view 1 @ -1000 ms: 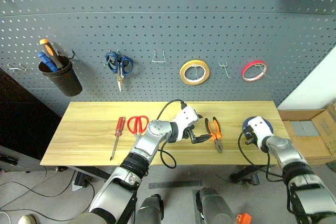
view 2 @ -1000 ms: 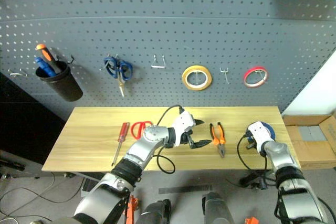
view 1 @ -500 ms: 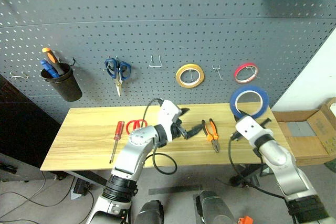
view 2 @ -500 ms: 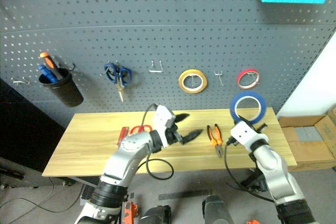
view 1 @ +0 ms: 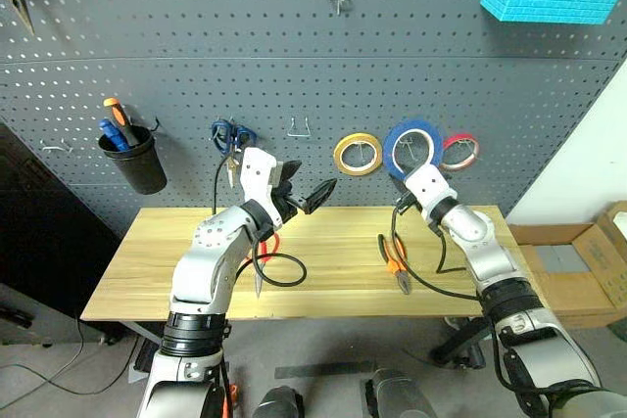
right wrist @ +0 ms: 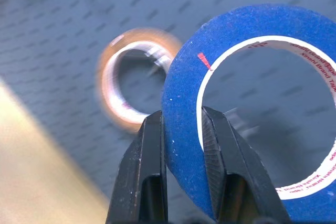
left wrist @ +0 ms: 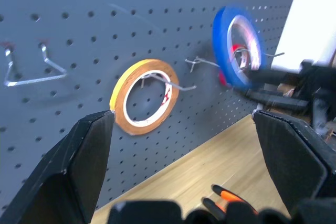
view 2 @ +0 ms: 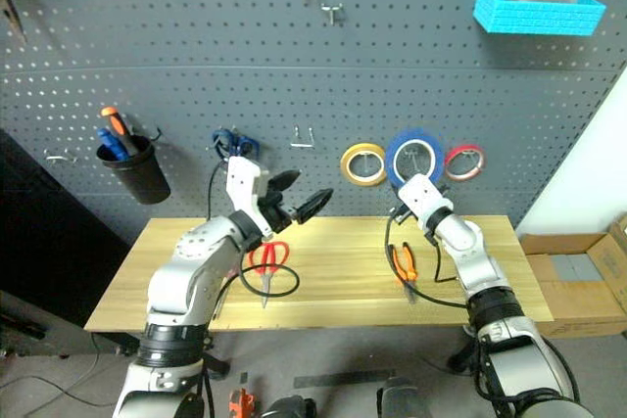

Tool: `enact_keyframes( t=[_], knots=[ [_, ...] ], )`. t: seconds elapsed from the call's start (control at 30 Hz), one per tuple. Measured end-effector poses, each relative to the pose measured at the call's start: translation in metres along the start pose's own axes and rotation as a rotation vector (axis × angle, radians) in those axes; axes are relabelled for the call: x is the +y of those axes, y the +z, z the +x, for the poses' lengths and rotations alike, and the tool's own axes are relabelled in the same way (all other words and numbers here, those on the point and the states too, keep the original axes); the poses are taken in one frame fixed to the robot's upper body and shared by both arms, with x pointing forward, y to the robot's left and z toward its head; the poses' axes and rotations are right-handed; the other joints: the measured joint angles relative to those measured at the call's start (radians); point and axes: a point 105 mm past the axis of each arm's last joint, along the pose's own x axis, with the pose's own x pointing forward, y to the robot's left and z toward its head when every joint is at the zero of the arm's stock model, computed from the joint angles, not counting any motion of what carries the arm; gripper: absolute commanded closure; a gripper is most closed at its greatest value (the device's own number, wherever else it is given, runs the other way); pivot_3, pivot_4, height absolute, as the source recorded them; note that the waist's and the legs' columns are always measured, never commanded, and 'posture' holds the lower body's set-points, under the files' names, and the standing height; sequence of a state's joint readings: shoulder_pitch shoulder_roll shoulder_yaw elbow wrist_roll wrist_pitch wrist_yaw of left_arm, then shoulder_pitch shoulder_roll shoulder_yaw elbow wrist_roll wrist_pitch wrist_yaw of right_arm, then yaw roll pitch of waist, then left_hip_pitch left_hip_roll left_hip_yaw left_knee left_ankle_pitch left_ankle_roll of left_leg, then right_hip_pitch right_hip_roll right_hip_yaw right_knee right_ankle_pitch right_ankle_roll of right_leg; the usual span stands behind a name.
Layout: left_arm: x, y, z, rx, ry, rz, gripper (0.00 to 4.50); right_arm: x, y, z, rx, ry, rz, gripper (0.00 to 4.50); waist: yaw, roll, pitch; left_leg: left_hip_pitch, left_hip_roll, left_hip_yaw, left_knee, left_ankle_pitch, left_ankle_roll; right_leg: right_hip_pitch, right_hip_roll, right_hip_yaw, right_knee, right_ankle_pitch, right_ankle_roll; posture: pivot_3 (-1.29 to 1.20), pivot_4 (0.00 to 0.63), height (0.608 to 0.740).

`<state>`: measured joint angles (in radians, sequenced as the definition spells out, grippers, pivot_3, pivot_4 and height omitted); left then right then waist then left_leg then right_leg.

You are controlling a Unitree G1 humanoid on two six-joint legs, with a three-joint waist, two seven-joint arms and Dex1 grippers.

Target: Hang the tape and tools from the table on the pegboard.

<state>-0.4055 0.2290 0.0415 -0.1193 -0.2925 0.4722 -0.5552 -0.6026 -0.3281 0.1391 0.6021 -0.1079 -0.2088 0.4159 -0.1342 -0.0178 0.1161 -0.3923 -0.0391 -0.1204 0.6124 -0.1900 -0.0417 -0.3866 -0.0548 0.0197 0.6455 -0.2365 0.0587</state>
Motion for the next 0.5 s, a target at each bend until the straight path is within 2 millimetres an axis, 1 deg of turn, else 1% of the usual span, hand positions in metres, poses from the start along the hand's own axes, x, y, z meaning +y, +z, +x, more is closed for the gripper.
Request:
enact_keyframes(
  t=[0.07,0.13,0.17,0.23,0.43,0.47,0.5],
  knots=[
    [-0.002,-0.001,0.001,0.002,-0.002,0.002,0.0,0.0,-0.008,0.001,0.04,0.014,0.047,4.12,0.004,0.001,-0.001,0.0,0.0,0.0,0.0,0.0,0.0,0.0,0.0,0.0,0.0,0.0,0.0,-0.07,0.0,0.74],
    [-0.005,-0.005,0.001,0.008,0.0,-0.002,0.0,-0.004,-0.013,0.0,0.071,-0.001,0.095,3.39,0.007,0.002,-0.004,0.0,0.0,0.0,0.0,0.0,0.0,0.0,0.0,0.0,0.001,0.0,0.0,-0.07,0.0,0.74],
    [-0.006,-0.007,0.001,0.013,-0.002,-0.003,0.0,-0.007,-0.015,-0.001,0.08,-0.012,0.11,3.16,0.009,0.002,-0.005,0.0,0.0,0.0,0.0,0.0,0.0,0.0,0.0,0.0,0.001,0.0,0.0,-0.07,0.0,0.74],
    [-0.007,-0.012,0.0,0.022,-0.003,-0.008,0.0,-0.01,-0.018,-0.003,0.098,-0.018,0.118,2.5,0.01,0.004,-0.008,0.001,0.0,0.0,0.0,0.0,0.0,0.0,0.0,0.0,0.001,0.0,0.0,-0.08,0.0,0.74],
    [-0.007,-0.011,0.0,0.019,-0.002,-0.005,0.0,-0.005,-0.023,-0.008,0.11,-0.008,0.123,0.51,0.011,0.006,-0.014,0.001,0.0,0.001,0.0,0.0,0.0,0.001,0.0,0.001,0.001,0.0,0.0,-0.09,0.0,0.74],
    [-0.008,-0.011,0.0,0.019,-0.003,-0.005,0.0,-0.003,-0.024,-0.01,0.111,-0.008,0.124,0.18,0.012,0.006,-0.015,0.002,0.0,0.001,0.0,0.0,0.0,0.001,0.0,0.001,0.001,0.0,0.0,-0.1,0.012,0.74],
    [-0.009,-0.011,0.001,0.021,-0.007,-0.004,0.0,-0.001,-0.026,-0.013,0.115,-0.008,0.126,0.03,0.013,0.005,-0.015,0.001,0.0,0.001,0.0,0.0,0.0,0.001,0.0,0.001,0.001,0.0,0.0,-0.11,0.017,0.74]
  ],
)
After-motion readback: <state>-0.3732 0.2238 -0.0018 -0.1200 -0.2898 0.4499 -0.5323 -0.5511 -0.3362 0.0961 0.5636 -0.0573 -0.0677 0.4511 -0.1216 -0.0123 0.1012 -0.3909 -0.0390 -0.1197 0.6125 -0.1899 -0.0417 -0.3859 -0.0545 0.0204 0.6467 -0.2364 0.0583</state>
